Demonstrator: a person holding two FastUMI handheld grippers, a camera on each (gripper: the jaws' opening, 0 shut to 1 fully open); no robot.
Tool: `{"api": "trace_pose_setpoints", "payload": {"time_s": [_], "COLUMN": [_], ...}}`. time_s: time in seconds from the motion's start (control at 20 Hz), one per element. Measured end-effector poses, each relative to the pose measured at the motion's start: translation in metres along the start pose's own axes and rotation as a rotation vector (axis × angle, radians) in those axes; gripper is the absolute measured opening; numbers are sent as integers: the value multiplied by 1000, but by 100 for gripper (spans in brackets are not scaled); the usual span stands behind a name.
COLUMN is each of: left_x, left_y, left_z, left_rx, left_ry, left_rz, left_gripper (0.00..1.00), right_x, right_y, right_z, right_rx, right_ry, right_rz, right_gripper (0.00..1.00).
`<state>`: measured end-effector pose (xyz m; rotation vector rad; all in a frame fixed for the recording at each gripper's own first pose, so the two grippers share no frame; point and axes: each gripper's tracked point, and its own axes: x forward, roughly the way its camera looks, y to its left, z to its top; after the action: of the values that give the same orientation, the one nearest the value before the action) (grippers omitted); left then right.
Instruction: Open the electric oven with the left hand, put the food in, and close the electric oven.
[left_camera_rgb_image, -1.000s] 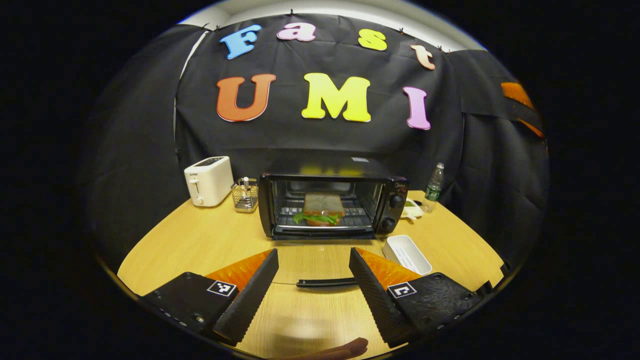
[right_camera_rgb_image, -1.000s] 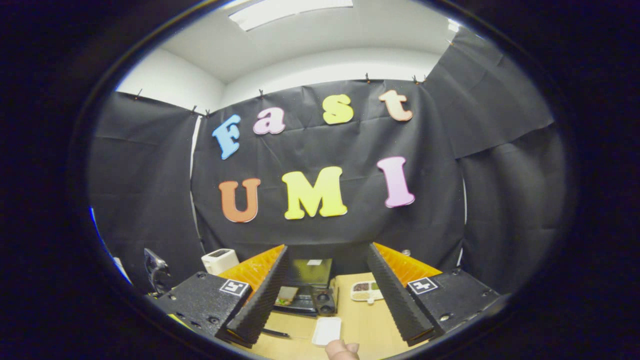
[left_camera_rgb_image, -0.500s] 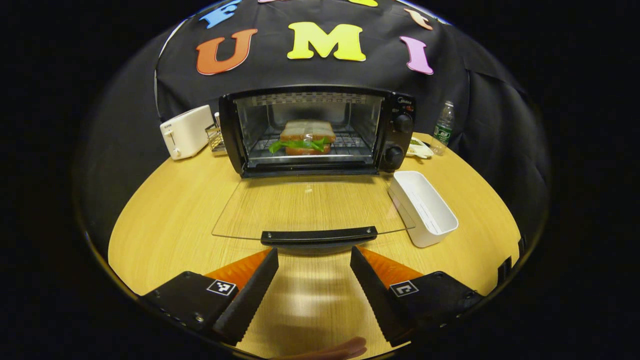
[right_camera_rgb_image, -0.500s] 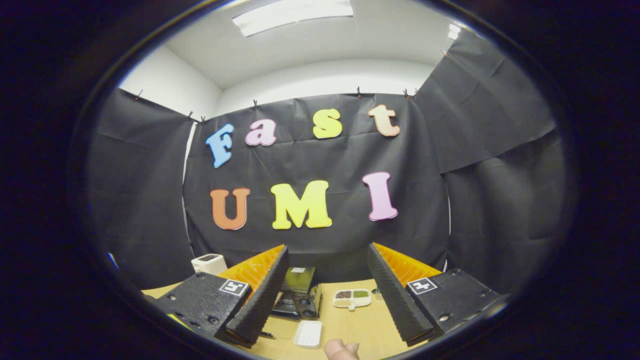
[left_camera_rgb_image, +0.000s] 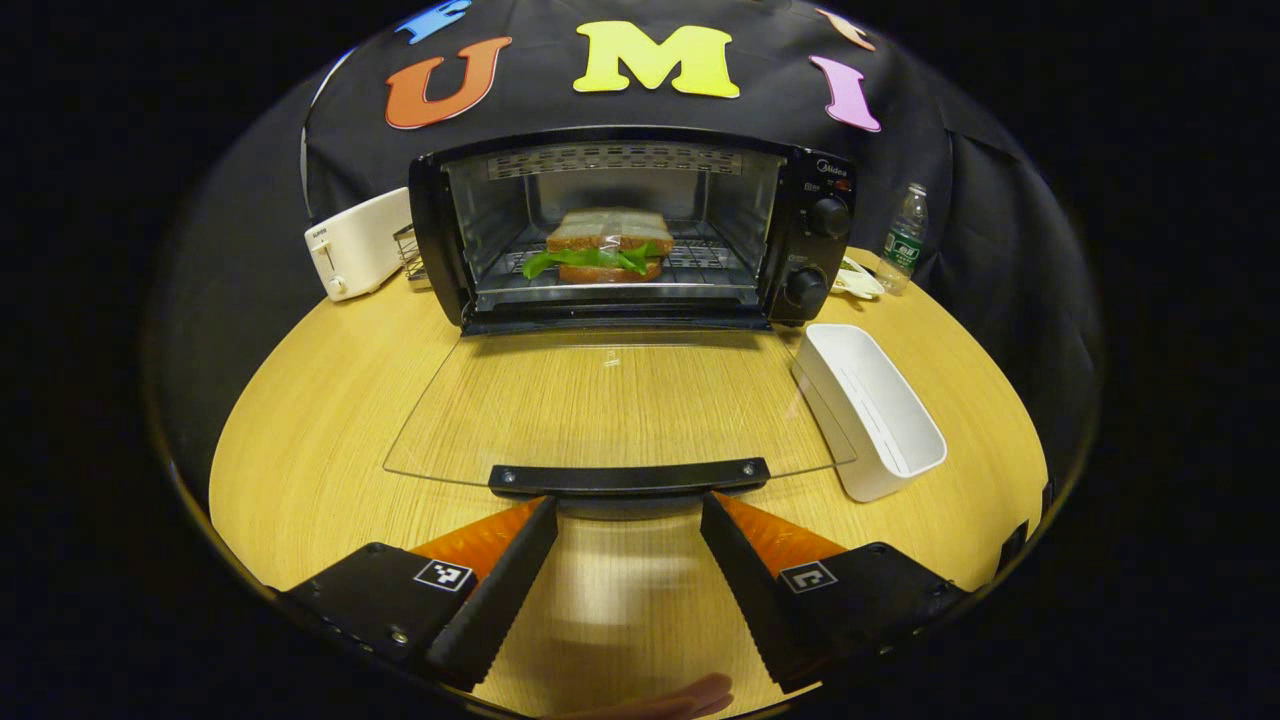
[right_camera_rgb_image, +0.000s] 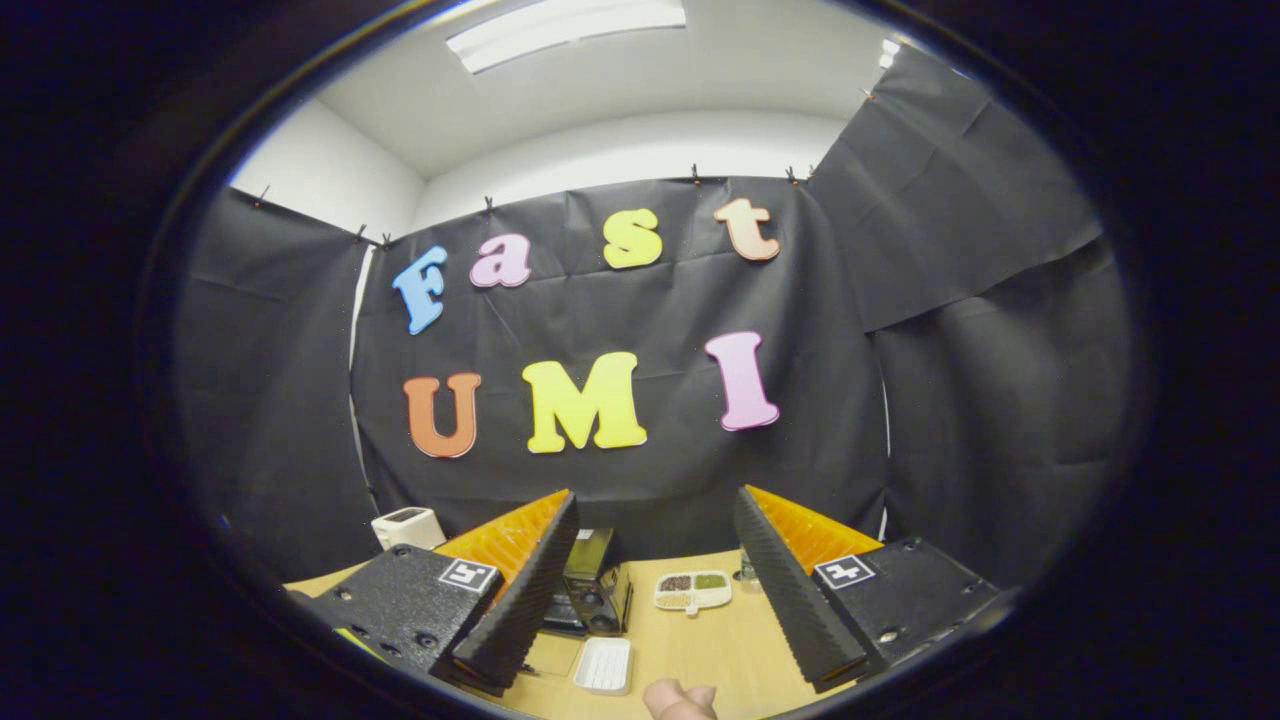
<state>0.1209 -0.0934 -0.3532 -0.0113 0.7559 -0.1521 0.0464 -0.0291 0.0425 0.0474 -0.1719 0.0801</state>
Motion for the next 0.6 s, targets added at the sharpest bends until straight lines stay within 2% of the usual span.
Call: {"api": "trace_pose_setpoints", "payload": {"time_s": [0.4, 0.45, 0.5, 0.6], "left_x": [-6, -8, -11, -17], "left_y": [-5, -5, -6, -5], "left_z": [9, 13, 18, 29], "left_rx": [12, 26, 35, 19], "left_ry": [4, -5, -13, -39], "left_rz": [22, 24, 25, 26], "left_gripper": [94, 94, 94, 94], "right_x": [-2, -2, -3, -4], "right_y": [0, 1, 3, 4], "right_z": [-2, -1, -1, 0], "right_rx": [-6, -6, -5, -9], "right_ry": [3, 1, -1, -3], "right_rz": [-10, -6, -1, 1], "right_gripper": [100, 89, 100, 100]}}
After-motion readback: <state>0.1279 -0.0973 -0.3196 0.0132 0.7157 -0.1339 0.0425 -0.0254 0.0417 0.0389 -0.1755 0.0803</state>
